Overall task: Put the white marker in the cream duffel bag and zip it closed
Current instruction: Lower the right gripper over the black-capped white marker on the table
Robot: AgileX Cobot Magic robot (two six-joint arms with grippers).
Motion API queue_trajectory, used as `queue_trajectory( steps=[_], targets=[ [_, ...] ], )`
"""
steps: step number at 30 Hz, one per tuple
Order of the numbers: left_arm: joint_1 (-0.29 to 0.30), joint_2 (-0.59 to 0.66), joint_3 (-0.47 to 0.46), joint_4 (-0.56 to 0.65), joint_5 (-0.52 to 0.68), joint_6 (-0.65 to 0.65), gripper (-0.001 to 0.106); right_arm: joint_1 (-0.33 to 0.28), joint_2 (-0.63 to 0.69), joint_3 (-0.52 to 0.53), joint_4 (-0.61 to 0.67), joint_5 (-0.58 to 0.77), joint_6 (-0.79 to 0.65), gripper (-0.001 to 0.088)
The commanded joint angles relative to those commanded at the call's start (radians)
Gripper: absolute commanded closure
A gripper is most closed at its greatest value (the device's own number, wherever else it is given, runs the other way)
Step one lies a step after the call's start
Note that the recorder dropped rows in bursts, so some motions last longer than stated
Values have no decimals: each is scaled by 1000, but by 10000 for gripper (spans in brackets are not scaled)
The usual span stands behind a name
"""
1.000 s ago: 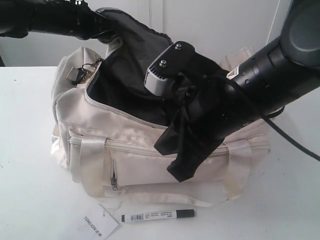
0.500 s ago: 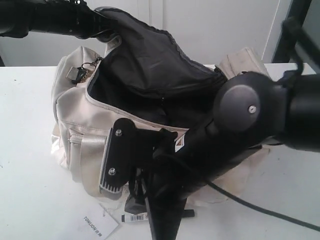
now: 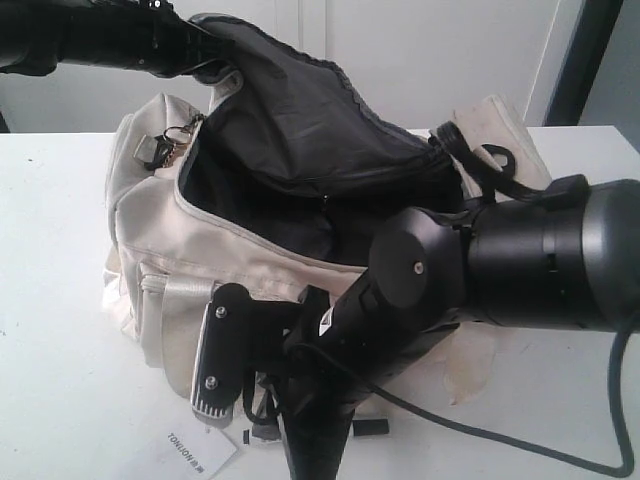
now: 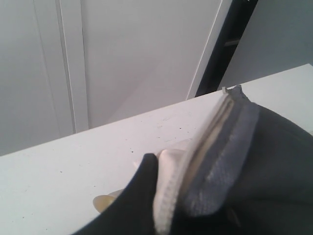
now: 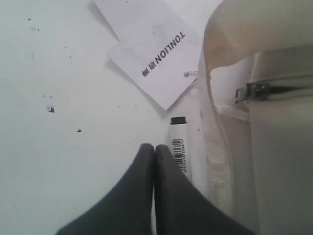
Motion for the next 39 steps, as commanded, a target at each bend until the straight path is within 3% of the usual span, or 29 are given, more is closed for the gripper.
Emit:
queue_trajectory(
  steps=[6,13,20,28,35,39],
  targets=[
    [0,0,0,0,0,0,1053,48,-40,0,-130,8,86,868],
    [0,0,0,0,-2,0,1053,103,-41,2,-287,25,71,868],
    [0,0,0,0,-2,0,1053,111,18,2,-368,-10,84,868],
    [0,0,0,0,-2,0,1053,111,63,2,-564,-78,391,868],
    [0,0,0,0,-2,0,1053,117,65,2,-575,-90,432,768],
    [0,0,0,0,-2,0,1053,157,65,2,-578,-83,432,763]
  ],
)
